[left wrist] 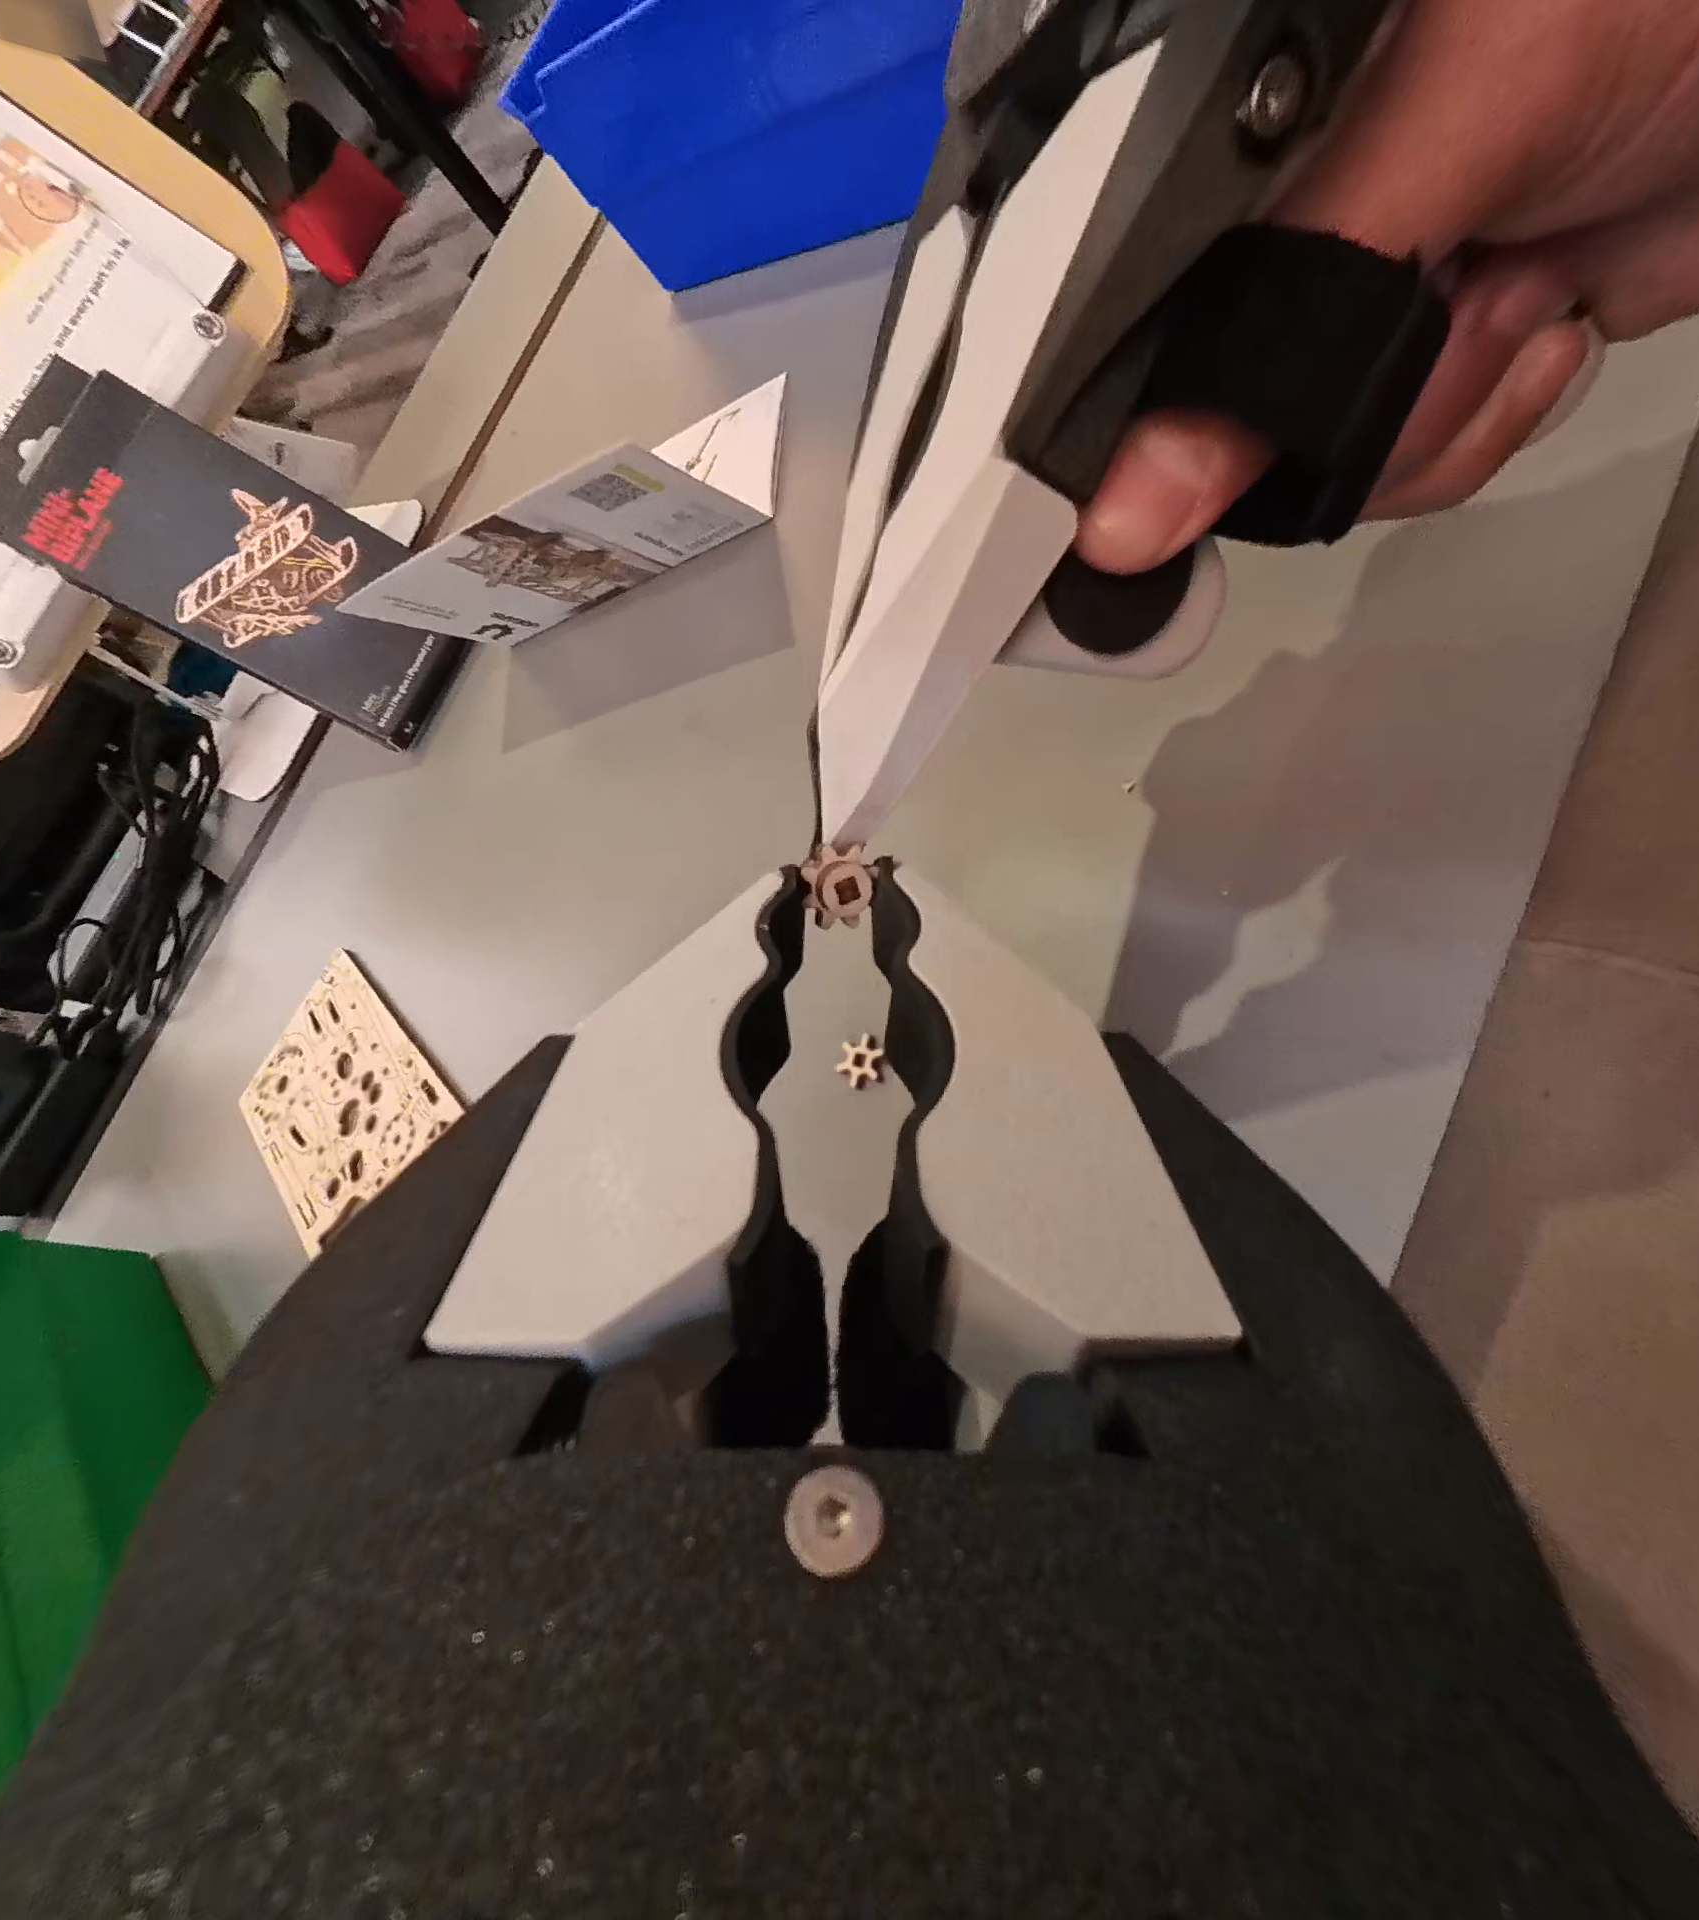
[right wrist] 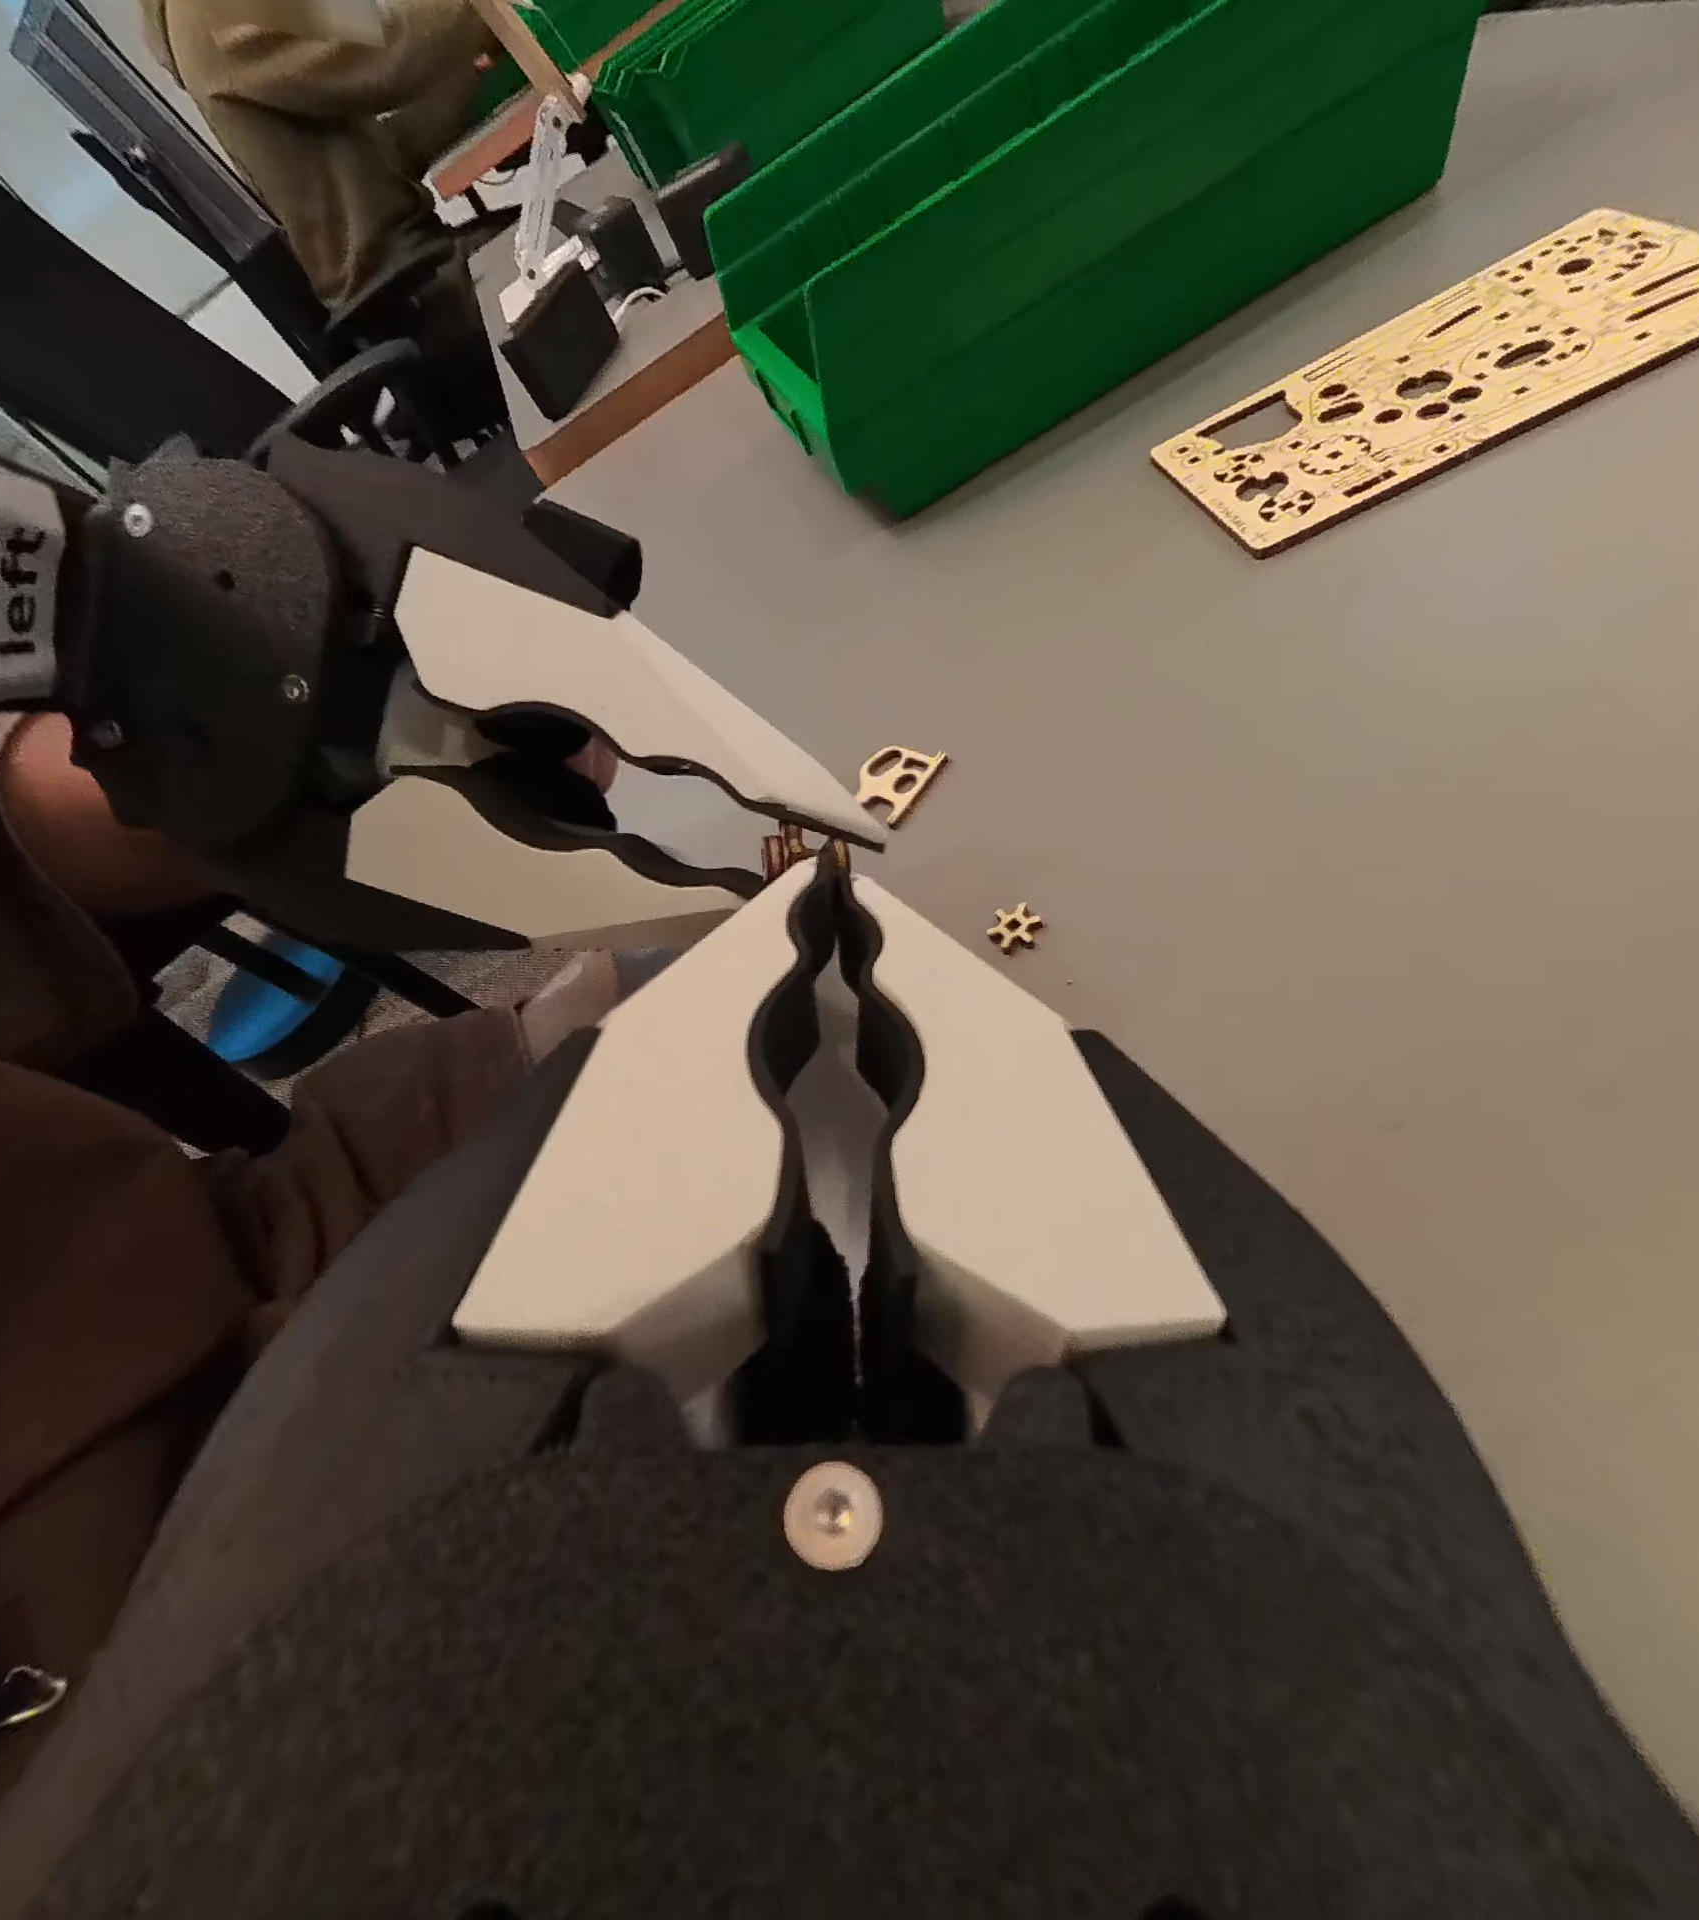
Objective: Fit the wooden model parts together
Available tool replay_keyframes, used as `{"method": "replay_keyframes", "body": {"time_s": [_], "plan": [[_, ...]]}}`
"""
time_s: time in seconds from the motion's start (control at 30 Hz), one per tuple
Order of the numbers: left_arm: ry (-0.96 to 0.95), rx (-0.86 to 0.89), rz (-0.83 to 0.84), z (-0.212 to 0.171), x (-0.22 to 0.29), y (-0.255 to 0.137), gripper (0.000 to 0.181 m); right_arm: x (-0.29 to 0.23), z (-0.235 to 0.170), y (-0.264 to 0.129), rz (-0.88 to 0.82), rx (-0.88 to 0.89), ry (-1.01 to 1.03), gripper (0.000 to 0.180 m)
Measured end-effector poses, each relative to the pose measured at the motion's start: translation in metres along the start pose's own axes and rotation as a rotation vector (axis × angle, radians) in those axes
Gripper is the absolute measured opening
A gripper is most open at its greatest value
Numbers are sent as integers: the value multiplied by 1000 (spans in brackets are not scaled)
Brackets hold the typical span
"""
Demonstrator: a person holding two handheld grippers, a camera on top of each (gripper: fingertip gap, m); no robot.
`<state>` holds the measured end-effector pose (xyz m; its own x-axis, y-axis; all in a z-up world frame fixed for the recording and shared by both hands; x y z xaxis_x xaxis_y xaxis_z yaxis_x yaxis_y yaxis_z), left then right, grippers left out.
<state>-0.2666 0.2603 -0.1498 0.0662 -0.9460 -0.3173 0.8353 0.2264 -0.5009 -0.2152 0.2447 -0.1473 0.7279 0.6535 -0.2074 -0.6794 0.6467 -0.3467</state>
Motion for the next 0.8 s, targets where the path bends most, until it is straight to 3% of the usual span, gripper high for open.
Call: {"method": "replay_keyframes", "body": {"time_s": [0.13, 0.2, 0.23, 0.27, 0.33, 0.4, 0.53, 0.73, 0.8], "plan": [[23, -16, 19, -2, 0, 3, 9, 5, -4, 1, -21, -11, 18, 0], [-17, 151, -96, 19, 13, -13, 10, 51, -24, -16, -282, -109, 2, 0], [-14, 193, -98, 32, 20, -23, 10, 56, -22, -23, -179, -19, 179, 0], [57, 174, -11, 33, 17, -23, 10, 55, -17, -28, -156, 16, 194, 0], [-53, 111, 8, 6, -6, -13, 10, 49, -13, -29, -182, -21, 51, 0], [-183, 186, -44, 8, -24, -19, 10, 53, -20, -30, -161, -37, 89, 0], [-134, 235, -81, 17, -16, -20, 11, 42, -7, -36, -81, 49, 45, 0], [-259, 251, -148, 17, -16, -19, 11, 54, -47, -26, -171, -223, -100, 3], [-294, 280, -168, 19, -16, -21, 11, 52, -43, -24, -172, -217, -139, 8]]}}
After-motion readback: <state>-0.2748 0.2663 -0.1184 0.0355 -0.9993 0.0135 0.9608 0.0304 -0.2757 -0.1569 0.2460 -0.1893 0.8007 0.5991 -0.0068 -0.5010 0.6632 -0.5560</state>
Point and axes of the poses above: each gripper's, where its closed fingertips meet, y out along the fingers, z out of its top, x = y × z across the jaws, the point moved 4 cm from there along -y, back along the fingers, and after that the axes turned 13 degrees about -y, right-handed, at the moved point
